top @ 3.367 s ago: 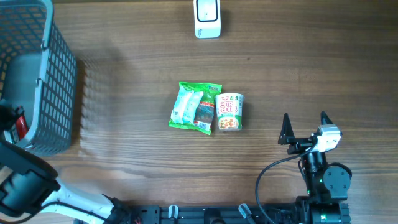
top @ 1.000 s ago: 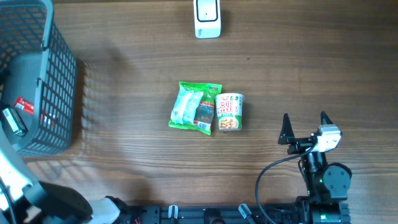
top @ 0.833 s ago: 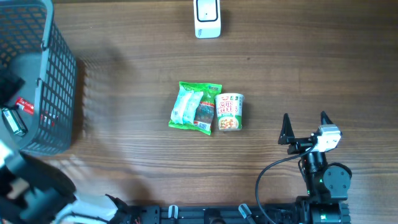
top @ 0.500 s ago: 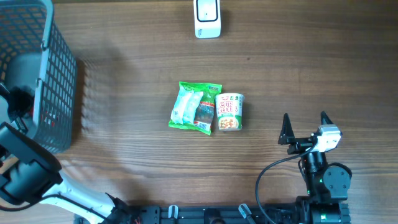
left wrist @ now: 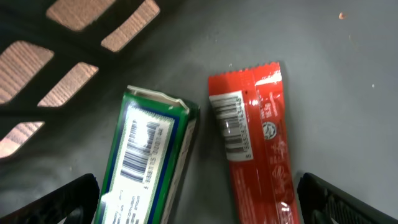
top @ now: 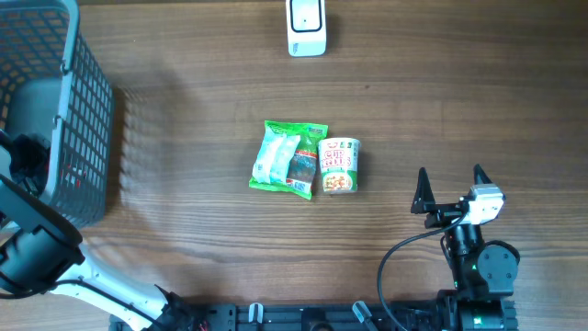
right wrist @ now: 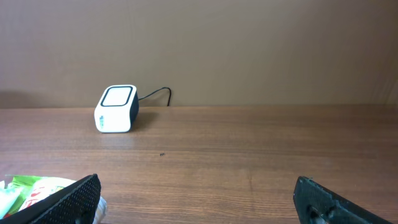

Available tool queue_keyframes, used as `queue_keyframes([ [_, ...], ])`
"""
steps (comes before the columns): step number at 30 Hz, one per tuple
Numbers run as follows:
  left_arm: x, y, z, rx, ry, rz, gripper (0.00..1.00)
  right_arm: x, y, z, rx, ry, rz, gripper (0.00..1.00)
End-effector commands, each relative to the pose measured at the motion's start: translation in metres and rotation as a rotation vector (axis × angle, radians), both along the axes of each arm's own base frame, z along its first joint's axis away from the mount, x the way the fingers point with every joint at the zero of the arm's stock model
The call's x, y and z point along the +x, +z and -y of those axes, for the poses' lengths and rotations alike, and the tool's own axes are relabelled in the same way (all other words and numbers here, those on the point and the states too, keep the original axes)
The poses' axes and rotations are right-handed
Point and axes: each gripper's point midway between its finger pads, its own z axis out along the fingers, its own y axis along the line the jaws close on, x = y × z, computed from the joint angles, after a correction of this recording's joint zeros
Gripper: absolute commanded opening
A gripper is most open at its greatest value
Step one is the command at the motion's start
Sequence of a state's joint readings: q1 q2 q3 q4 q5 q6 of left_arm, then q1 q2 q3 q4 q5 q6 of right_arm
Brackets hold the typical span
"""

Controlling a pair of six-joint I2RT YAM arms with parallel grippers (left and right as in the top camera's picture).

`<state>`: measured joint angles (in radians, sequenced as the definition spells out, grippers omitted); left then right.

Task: Scan the item barcode
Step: 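Grasp the green-white gum box in the basket with the left gripper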

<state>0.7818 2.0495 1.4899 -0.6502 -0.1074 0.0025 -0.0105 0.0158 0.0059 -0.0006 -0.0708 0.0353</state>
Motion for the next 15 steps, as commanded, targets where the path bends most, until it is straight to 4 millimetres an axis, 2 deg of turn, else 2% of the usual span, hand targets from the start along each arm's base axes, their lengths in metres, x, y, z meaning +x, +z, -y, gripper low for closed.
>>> queue_keyframes([
  [1,0.0,-0.014,0.001,-0.024,-0.016,-0.014,1.0,0.0,0.002,0.001,-0.009,-0.005,0.009,1.0],
  [6,-0.005,-0.036,0.009,-0.077,-0.016,-0.051,1.0,0.0,0.002,0.001,-0.008,-0.005,0.009,1.0],
  [10,0.002,-0.045,0.025,-0.158,-0.044,-0.02,1.0,0.0,0.002,0.001,-0.008,-0.005,0.009,0.99],
  [12,0.007,-0.04,0.028,-0.165,-0.056,0.003,0.91,0.0,0.002,0.001,-0.009,-0.005,0.009,1.0],
  [14,0.008,-0.035,0.027,-0.157,-0.058,0.011,0.75,0.0,0.002,0.001,-0.009,-0.005,0.009,1.0],
  [15,0.009,-0.034,0.027,-0.155,-0.058,0.013,0.71,0.0,0.002,0.001,-0.009,-0.005,0.009,1.0],
])
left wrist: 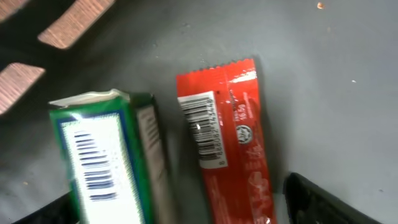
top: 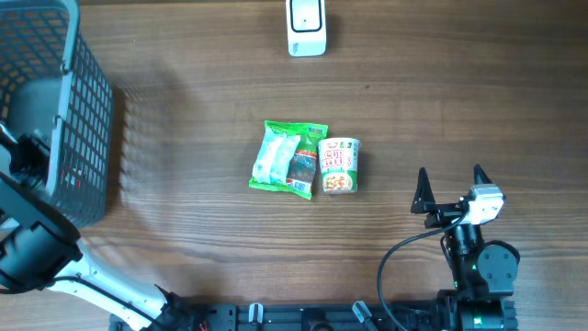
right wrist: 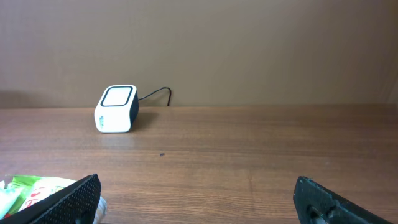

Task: Scan the item barcode
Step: 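Grasp the green-white gum box in the basket with the left gripper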

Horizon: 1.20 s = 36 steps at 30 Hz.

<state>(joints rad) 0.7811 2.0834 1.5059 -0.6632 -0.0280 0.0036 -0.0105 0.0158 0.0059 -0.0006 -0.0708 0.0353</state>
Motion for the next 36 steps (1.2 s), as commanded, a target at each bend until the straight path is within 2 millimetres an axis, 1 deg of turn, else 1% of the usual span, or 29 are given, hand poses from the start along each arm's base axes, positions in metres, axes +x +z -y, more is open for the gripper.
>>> queue_keyframes([
  [1,-0.001,-0.021,0.017,-0.08,-0.032,-0.017,0.7,0.0,0.002,0.001,-0.009,-0.005,0.009,1.0],
  [2,-0.001,-0.021,0.017,-0.08,-0.032,-0.018,0.68,0.0,0.002,0.001,-0.008,-0.005,0.009,0.99],
  [4,-0.002,-0.022,0.019,-0.086,-0.028,-0.022,0.56,0.0,0.002,0.001,-0.008,-0.005,0.009,1.0],
  [8,-0.001,-0.022,0.02,-0.099,0.009,-0.011,0.54,0.0,0.002,0.001,-0.009,-0.005,0.009,1.0],
  [11,0.003,-0.02,0.024,-0.096,-0.001,-0.009,0.54,0.0,0.002,0.001,-0.009,-0.005,0.009,1.0],
  [12,0.005,-0.017,0.024,-0.091,-0.006,-0.004,0.52,0.0,0.002,0.001,-0.009,-0.005,0.009,1.0],
  [15,0.01,-0.004,0.023,-0.066,-0.013,0.021,0.38,0.0,0.002,0.001,-0.008,-0.005,0.009,1.0],
  [16,0.011,0.0,0.023,-0.06,-0.015,0.027,0.37,0.0,0.002,0.001,-0.009,-0.005,0.009,1.0],
  [20,0.013,0.014,0.019,-0.029,-0.013,0.051,0.38,0.0,0.002,0.001,-0.009,-0.005,0.009,1.0],
  [21,0.012,0.017,0.018,-0.018,-0.01,0.049,0.37,0.0,0.002,0.001,-0.008,-0.005,0.009,1.0],
  [23,0.012,0.022,0.016,-0.002,-0.007,0.053,0.3,0.0,0.002,0.001,-0.009,-0.005,0.009,1.0],
  [25,0.013,0.029,0.014,0.012,-0.007,0.068,0.3,0.0,0.002,0.001,-0.008,-0.005,0.009,1.0],
  [26,0.016,0.04,0.013,0.033,-0.009,0.091,0.31,0.0,0.002,0.001,-0.009,-0.005,0.009,1.0],
  [30,0.023,0.073,0.009,0.097,-0.015,0.159,0.31,0.0,0.002,0.001,-0.008,-0.005,0.009,1.0],
  [32,0.025,0.095,0.007,0.135,-0.016,0.2,0.31,0.0,0.002,0.001,-0.009,-0.005,0.009,1.0],
  [33,0.026,0.114,0.006,0.167,-0.017,0.235,0.32,0.0,0.002,0.001,-0.009,-0.005,0.009,1.0],
  [34,0.027,0.138,0.006,0.21,-0.018,0.281,0.32,0.0,0.002,0.001,-0.009,-0.005,0.009,1.0],
  [36,0.027,0.159,0.006,0.245,-0.018,0.319,0.32,0.0,0.002,0.001,-0.009,-0.005,0.009,1.0],
])
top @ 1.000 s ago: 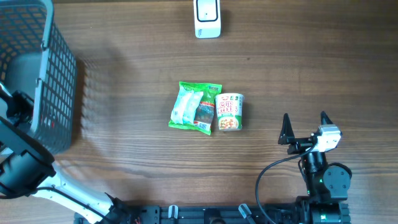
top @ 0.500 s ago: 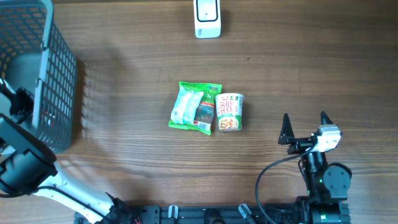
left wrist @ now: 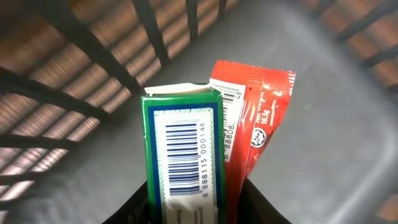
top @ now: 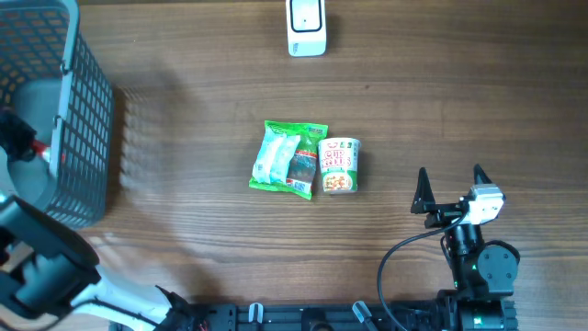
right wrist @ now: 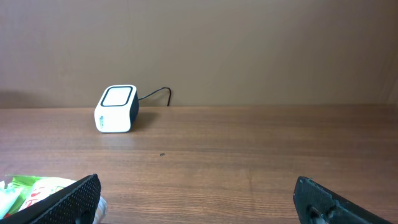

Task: Scan the item barcode
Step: 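Grasp the green-white gum box in the basket with the left gripper, then lift the gum box out and place it on the table left of the bag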

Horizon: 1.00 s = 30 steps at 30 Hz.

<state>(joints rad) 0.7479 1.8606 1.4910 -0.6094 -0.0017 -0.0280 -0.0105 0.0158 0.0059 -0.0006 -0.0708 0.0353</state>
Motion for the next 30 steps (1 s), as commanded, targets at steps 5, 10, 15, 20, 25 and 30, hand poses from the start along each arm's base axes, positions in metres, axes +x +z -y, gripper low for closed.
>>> queue_keyframes([
  [5,-0.005,0.149,0.016,0.242,-0.008,0.28,0.35,0.0,0.002,0.001,-0.008,-0.005,0.009,1.0],
  [10,-0.017,0.242,0.063,0.354,-0.042,0.485,0.35,0.0,0.002,0.001,-0.008,-0.005,0.009,1.0],
  [15,-0.015,0.284,0.143,0.349,-0.191,0.598,0.37,0.0,0.002,0.001,-0.008,-0.005,0.009,1.0],
  [20,-0.009,0.263,0.212,0.212,-0.28,0.551,0.39,0.0,0.002,0.001,-0.009,-0.005,0.009,1.0],
  [25,-0.006,0.234,0.212,0.246,-0.219,0.412,0.65,0.0,0.002,0.001,-0.009,-0.005,0.009,1.0],
  [30,-0.004,0.238,0.195,0.264,-0.173,0.433,1.0,0.0,0.002,0.001,-0.009,-0.005,0.009,1.0],
])
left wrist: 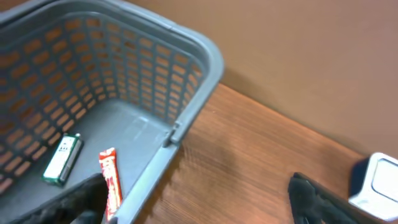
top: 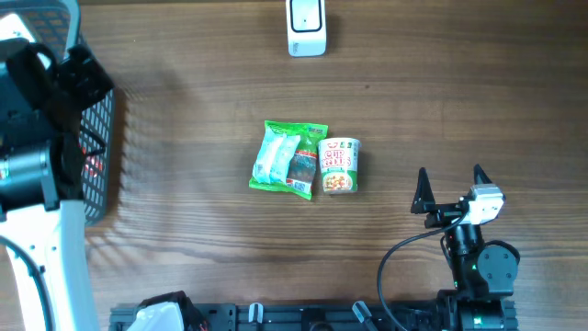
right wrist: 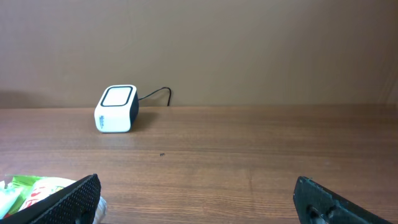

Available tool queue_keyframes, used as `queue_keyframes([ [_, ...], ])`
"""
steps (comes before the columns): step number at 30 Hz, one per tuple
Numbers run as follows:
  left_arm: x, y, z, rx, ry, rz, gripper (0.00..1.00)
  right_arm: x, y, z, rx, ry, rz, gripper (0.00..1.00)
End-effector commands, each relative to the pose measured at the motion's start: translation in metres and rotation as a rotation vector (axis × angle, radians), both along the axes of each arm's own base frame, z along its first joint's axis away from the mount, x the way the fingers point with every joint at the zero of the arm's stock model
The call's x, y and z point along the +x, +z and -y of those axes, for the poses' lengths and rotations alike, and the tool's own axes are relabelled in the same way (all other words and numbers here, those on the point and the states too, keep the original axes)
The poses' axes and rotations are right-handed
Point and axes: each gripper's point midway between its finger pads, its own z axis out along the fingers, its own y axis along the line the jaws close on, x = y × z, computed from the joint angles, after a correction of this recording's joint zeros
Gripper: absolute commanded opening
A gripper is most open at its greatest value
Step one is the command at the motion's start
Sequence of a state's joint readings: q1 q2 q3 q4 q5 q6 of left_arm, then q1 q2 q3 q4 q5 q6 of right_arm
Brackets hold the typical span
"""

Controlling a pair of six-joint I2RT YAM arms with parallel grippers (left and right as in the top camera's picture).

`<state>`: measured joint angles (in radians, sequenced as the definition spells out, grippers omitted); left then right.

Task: Scan the item barcode
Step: 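Lift the gum box out and place it on the table left of the bag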

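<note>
My left gripper [left wrist: 199,194] is open and holds nothing, high above the right rim of the grey mesh basket [left wrist: 186,43]. On the basket floor lie a green box [left wrist: 63,159] and a red packet [left wrist: 109,180]. The white barcode scanner [top: 306,28] stands at the far middle of the table, and also shows as the scanner [left wrist: 377,183] and the scanner [right wrist: 117,109]. My right gripper [right wrist: 199,199] rests open and empty at the near right, seen from above as the right gripper [top: 450,188].
A green snack bag [top: 289,158] and a cup of noodles [top: 339,166] lie side by side mid-table. The basket [top: 96,119] occupies the far left corner, largely covered by my raised left arm [top: 32,119]. The scanner's cable runs behind it.
My left gripper was shut on the green box and red packet inside the basket. Now it is open, far above the basket's rim, and both items lie on the basket floor.
The left gripper hung open just over the green box and red packet on the basket floor, then sat closer around them. Later it held both together. Now it is open and raised, with both items back in the basket. The right arm has not moved.
</note>
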<state>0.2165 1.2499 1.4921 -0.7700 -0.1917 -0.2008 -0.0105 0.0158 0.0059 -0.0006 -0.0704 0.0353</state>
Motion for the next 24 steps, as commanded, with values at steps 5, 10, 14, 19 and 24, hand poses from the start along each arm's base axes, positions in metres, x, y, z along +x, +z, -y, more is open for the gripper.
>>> queue_keyframes([
  [5,-0.015,0.017,-0.064,0.036,0.207,0.076,1.0,0.0,0.002,0.001,-0.009,-0.004,0.009,1.0],
  [10,-0.018,-0.008,-0.111,0.035,0.266,0.003,1.0,0.0,0.002,0.001,-0.009,-0.004,0.009,1.0],
  [14,-0.012,-0.056,-0.15,0.042,0.281,-0.149,1.0,0.0,0.002,0.001,-0.009,-0.004,0.009,1.0],
  [19,-0.008,-0.13,-0.188,0.014,0.273,-0.344,1.0,0.0,0.002,0.001,-0.008,-0.004,0.009,1.0],
  [24,-0.007,-0.189,-0.215,-0.059,0.295,-0.434,1.0,0.0,0.002,0.001,-0.009,-0.004,0.009,1.0],
])
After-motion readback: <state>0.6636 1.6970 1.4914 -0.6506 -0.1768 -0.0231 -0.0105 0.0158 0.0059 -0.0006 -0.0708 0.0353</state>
